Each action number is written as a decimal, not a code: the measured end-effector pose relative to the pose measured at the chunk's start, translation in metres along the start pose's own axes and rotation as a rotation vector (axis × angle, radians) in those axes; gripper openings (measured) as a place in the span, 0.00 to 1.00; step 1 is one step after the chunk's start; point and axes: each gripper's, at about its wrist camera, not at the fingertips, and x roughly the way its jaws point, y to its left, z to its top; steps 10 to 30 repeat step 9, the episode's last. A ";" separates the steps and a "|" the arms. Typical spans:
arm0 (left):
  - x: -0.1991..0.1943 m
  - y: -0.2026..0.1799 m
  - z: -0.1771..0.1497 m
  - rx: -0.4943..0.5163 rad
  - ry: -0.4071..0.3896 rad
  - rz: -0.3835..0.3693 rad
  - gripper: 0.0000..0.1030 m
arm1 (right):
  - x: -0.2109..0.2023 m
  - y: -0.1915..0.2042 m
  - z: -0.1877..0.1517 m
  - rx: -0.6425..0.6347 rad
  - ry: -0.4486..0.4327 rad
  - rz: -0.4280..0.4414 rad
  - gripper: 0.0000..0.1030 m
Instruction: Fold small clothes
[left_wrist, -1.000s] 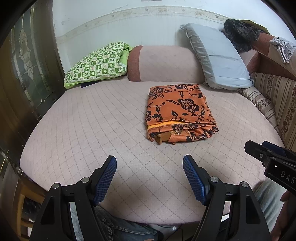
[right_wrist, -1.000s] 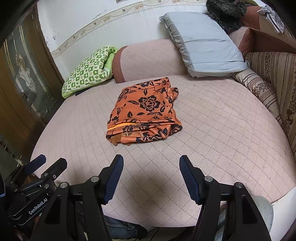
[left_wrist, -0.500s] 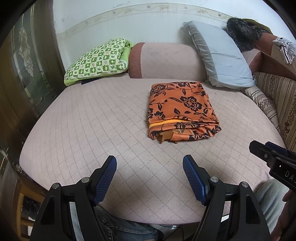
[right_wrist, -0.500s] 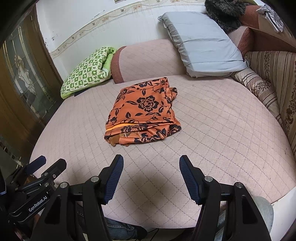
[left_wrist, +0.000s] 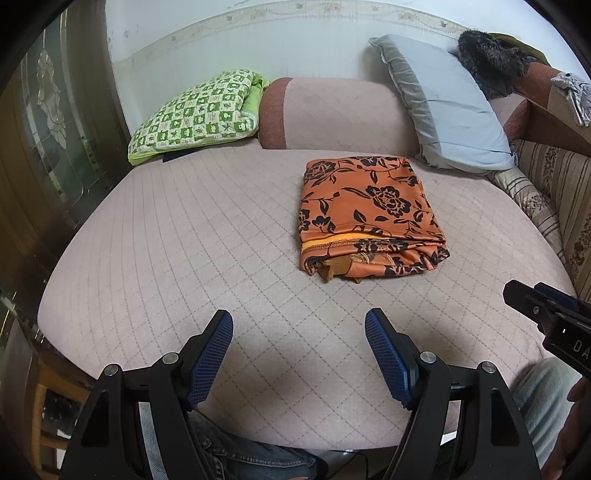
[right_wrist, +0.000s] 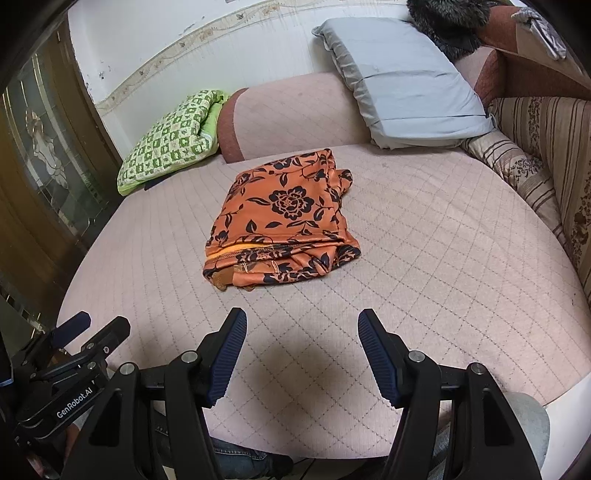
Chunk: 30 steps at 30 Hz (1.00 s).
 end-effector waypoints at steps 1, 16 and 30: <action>0.001 0.000 0.000 0.001 0.000 0.001 0.72 | 0.002 -0.001 0.000 0.001 0.002 0.000 0.63; 0.004 -0.004 0.006 0.002 -0.023 -0.003 0.72 | 0.005 -0.005 0.003 0.005 -0.003 -0.004 0.63; 0.004 -0.004 0.006 0.002 -0.023 -0.003 0.72 | 0.005 -0.005 0.003 0.005 -0.003 -0.004 0.63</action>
